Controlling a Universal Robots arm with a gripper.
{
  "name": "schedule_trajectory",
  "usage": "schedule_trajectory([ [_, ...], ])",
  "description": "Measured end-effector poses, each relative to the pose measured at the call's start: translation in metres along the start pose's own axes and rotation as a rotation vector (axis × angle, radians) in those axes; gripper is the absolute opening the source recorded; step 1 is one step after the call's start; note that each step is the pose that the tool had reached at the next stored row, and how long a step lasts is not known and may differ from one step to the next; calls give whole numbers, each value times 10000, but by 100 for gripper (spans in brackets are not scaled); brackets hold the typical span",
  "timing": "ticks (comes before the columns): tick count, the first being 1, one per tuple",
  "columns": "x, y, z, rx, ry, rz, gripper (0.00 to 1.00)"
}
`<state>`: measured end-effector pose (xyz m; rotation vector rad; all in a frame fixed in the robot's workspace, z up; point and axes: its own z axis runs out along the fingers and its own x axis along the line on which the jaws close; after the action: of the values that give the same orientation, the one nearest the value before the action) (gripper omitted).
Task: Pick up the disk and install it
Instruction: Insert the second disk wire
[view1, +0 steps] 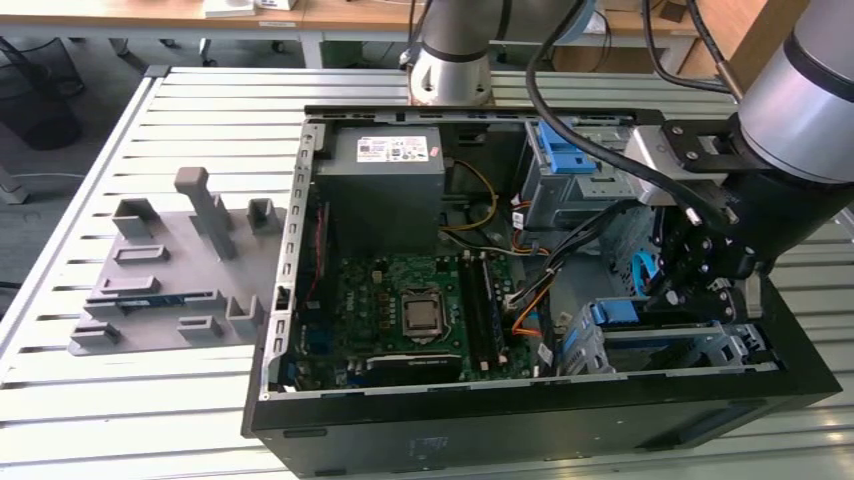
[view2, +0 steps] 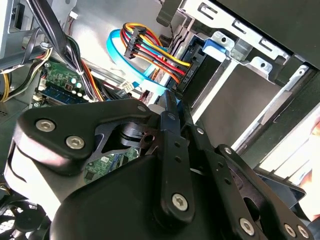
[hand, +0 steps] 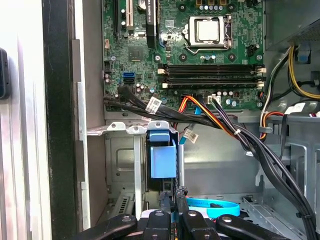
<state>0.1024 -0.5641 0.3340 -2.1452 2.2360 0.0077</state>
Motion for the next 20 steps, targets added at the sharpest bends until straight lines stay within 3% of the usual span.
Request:
schedule_trajectory([
  [5, 1, 0, 9, -1, -30, 1, 16],
  [8, 1, 1, 11, -6, -168, 5, 16],
  [20, 9, 0, 3, -8, -197, 6, 16],
])
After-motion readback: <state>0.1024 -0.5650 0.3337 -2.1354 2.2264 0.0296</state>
